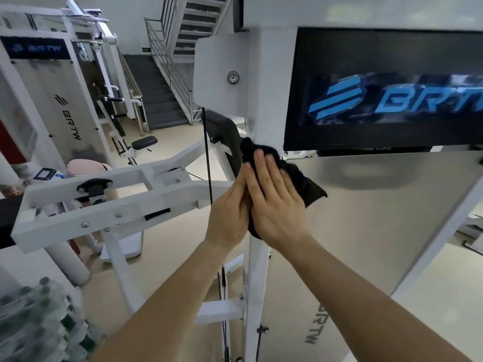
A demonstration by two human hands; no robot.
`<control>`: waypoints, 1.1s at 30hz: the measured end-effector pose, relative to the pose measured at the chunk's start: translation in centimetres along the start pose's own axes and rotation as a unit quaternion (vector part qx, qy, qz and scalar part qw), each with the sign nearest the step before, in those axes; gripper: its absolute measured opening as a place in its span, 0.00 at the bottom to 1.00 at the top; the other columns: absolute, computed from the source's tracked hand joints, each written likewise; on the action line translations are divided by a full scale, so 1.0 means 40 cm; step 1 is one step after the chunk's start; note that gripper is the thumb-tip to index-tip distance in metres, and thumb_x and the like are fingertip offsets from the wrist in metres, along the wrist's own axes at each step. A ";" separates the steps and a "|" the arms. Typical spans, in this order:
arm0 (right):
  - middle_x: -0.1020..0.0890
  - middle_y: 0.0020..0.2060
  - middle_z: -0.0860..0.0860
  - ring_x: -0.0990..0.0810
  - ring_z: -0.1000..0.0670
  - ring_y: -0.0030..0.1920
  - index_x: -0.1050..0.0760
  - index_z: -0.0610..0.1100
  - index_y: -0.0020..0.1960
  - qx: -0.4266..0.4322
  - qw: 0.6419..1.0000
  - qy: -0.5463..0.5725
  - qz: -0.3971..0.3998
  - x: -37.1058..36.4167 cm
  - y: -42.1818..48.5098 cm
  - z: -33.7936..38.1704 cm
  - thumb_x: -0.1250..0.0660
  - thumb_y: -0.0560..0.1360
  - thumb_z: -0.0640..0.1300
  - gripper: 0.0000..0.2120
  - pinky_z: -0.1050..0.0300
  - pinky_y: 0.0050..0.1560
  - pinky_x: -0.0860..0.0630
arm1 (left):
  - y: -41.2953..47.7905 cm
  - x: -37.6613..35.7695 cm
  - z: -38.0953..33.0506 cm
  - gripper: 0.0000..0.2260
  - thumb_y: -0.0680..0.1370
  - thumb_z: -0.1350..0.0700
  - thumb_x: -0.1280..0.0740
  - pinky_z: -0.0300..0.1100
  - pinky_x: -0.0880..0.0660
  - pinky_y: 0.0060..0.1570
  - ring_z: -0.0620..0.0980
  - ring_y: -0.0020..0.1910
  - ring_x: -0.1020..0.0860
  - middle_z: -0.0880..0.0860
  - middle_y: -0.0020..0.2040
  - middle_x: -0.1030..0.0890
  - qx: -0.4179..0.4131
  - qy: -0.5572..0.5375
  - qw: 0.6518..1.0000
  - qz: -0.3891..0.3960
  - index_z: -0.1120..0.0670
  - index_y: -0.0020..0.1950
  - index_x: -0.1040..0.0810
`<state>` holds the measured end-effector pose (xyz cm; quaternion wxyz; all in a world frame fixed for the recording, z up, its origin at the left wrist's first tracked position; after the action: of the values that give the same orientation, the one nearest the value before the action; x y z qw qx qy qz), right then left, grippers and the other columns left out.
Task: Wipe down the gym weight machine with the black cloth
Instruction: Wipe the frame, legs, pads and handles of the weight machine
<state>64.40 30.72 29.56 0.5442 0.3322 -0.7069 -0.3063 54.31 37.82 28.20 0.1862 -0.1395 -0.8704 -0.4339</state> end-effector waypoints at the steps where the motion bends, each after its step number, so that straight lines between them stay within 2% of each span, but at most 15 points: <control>1: 0.53 0.81 0.42 0.55 0.44 0.81 0.53 0.41 0.81 -0.004 1.000 0.010 0.002 -0.022 -0.028 0.008 0.44 0.81 0.41 0.32 0.47 0.80 0.50 | -0.018 0.001 0.016 0.22 0.85 0.53 0.44 0.43 0.23 0.60 0.47 0.61 0.20 0.46 0.70 0.24 0.002 0.020 1.000 0.016 0.44 0.80 0.40; 4: 0.52 0.80 0.42 0.52 0.43 0.81 0.56 0.42 0.82 -0.017 0.999 0.027 -0.020 -0.058 -0.073 0.017 0.40 0.81 0.42 0.35 0.48 0.79 0.48 | -0.031 0.019 0.020 0.23 0.85 0.53 0.45 0.42 0.23 0.59 0.47 0.61 0.21 0.45 0.73 0.27 -0.014 0.033 0.999 0.039 0.43 0.80 0.43; 7: 0.51 0.80 0.43 0.52 0.45 0.81 0.54 0.42 0.81 -0.029 0.998 0.042 -0.045 -0.052 -0.045 0.004 0.41 0.82 0.44 0.33 0.51 0.79 0.48 | 0.019 0.033 -0.014 0.23 0.86 0.54 0.46 0.42 0.29 0.68 0.43 0.70 0.28 0.43 0.77 0.33 -0.024 -0.002 0.999 0.021 0.45 0.81 0.44; 9: 0.50 0.80 0.43 0.51 0.45 0.81 0.53 0.40 0.80 -0.030 0.996 0.047 -0.065 -0.050 -0.031 0.004 0.44 0.83 0.44 0.30 0.52 0.79 0.47 | 0.052 0.027 -0.028 0.23 0.86 0.55 0.46 0.45 0.31 0.71 0.43 0.72 0.30 0.46 0.76 0.32 -0.016 -0.037 0.999 -0.005 0.47 0.81 0.42; 12: 0.46 0.79 0.42 0.48 0.44 0.80 0.47 0.39 0.80 -0.031 0.994 0.046 -0.098 -0.076 -0.047 0.014 0.47 0.83 0.43 0.26 0.49 0.78 0.41 | 0.034 -0.003 0.001 0.22 0.86 0.56 0.45 0.48 0.28 0.68 0.44 0.69 0.26 0.48 0.73 0.27 -0.005 -0.054 0.999 -0.007 0.49 0.80 0.40; 15: 0.45 0.79 0.41 0.47 0.43 0.80 0.45 0.39 0.79 -0.030 0.993 0.045 -0.110 -0.120 -0.094 0.022 0.42 0.81 0.41 0.29 0.46 0.77 0.40 | -0.044 -0.040 0.062 0.22 0.86 0.52 0.46 0.48 0.24 0.63 0.44 0.64 0.22 0.46 0.71 0.24 0.017 -0.044 0.998 0.029 0.44 0.80 0.42; 17: 0.45 0.79 0.42 0.47 0.43 0.80 0.45 0.39 0.79 -0.012 0.994 0.037 -0.105 -0.152 -0.138 0.024 0.38 0.79 0.41 0.31 0.46 0.77 0.40 | -0.090 -0.061 0.090 0.22 0.86 0.52 0.46 0.47 0.25 0.63 0.43 0.64 0.23 0.44 0.72 0.26 0.027 -0.043 0.998 0.034 0.43 0.80 0.42; 22: 0.41 0.77 0.40 0.45 0.43 0.80 0.42 0.38 0.78 0.008 0.991 0.032 -0.132 -0.200 -0.204 0.025 0.39 0.79 0.40 0.29 0.46 0.76 0.38 | -0.147 -0.118 0.127 0.22 0.86 0.52 0.47 0.48 0.26 0.66 0.43 0.68 0.25 0.43 0.74 0.29 0.020 -0.056 0.998 0.002 0.46 0.80 0.41; 28: 0.40 0.77 0.42 0.41 0.43 0.78 0.39 0.39 0.77 0.022 0.983 0.042 -0.177 -0.253 -0.264 0.026 0.41 0.80 0.41 0.26 0.45 0.73 0.34 | -0.205 -0.200 0.175 0.22 0.85 0.54 0.49 0.34 0.34 0.68 0.37 0.70 0.29 0.48 0.76 0.30 -0.011 -0.111 0.991 -0.072 0.54 0.80 0.39; 30: 0.41 0.77 0.43 0.42 0.43 0.78 0.39 0.39 0.78 0.021 0.982 0.044 -0.185 -0.276 -0.283 0.030 0.41 0.80 0.41 0.27 0.45 0.74 0.35 | -0.222 -0.234 0.201 0.22 0.85 0.55 0.49 0.37 0.35 0.71 0.39 0.72 0.31 0.50 0.77 0.32 -0.017 -0.152 0.984 -0.090 0.57 0.80 0.40; 33: 0.41 0.77 0.43 0.43 0.43 0.79 0.41 0.40 0.78 0.029 0.979 0.040 -0.198 -0.307 -0.316 0.032 0.40 0.80 0.41 0.27 0.45 0.74 0.36 | -0.249 -0.278 0.242 0.22 0.86 0.55 0.50 0.50 0.39 0.76 0.44 0.76 0.35 0.52 0.78 0.35 -0.015 -0.204 0.974 -0.097 0.59 0.80 0.42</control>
<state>67.16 33.20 12.29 0.4905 0.4931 -0.6139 -0.3735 58.23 38.92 10.88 -0.0403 -0.1424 -0.8928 -0.4254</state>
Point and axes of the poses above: each hand's wrist, its own y-axis towards the middle knuckle, its own x-axis out of the back of the hand, z = x × y, the point moved 2 cm from there along y, towards the middle knuckle
